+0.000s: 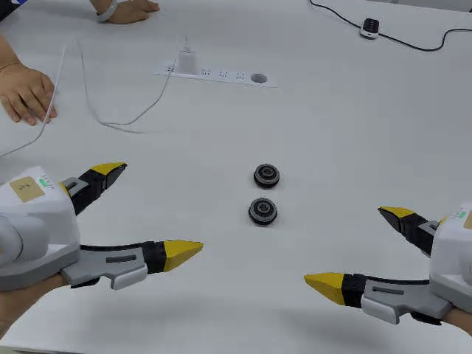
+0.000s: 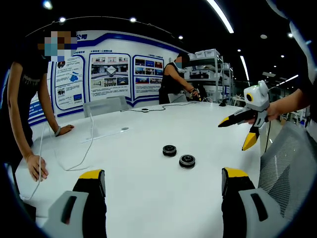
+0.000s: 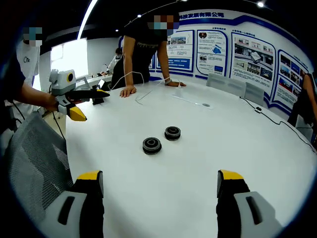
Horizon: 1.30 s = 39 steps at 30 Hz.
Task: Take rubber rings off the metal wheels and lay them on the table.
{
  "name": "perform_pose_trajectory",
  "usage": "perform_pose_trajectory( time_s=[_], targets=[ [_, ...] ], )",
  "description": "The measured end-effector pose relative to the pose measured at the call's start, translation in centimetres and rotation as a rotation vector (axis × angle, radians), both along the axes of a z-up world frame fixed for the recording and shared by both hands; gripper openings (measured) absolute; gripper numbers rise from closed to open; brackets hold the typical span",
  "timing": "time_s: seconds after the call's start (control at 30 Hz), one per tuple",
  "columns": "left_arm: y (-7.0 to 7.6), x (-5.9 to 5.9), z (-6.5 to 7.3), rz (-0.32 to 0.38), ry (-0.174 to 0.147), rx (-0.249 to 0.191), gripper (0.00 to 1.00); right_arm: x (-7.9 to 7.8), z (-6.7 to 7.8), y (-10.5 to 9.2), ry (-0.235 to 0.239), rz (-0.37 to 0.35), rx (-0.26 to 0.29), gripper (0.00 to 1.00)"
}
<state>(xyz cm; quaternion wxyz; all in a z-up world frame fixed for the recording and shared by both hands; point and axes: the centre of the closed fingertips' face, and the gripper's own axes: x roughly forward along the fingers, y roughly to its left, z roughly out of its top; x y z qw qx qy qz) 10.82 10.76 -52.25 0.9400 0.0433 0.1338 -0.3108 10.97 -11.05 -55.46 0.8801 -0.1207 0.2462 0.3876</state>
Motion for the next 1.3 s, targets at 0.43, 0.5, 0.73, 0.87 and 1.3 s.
perform_pose_trajectory(
  time_s=[0.43,0.5,0.73,0.87,1.3],
  targets=[
    [-0.4,0.6,-0.2,-0.017,0.008,0.011,0.97,0.4,-0.2,0.3,0.021,-0.012,0.036,0.92],
    [-0.5,0.9,-0.1,-0.02,0.004,0.013,0.97,0.5,-0.2,0.3,0.024,-0.014,0.043,0.91],
    [-1.2,1.8,-0.1,-0.041,-0.005,0.03,0.92,0.8,-0.1,0.5,0.026,-0.015,0.059,0.89],
    [-1.9,2.4,-0.2,-0.062,-0.008,0.034,0.88,1.1,0.2,0.8,0.033,-0.023,0.093,0.86],
    [-5.9,4.7,-1.5,-0.177,0.011,0.067,0.75,1.8,-0.6,1.3,0.074,-0.035,0.144,0.8]
  ],
)
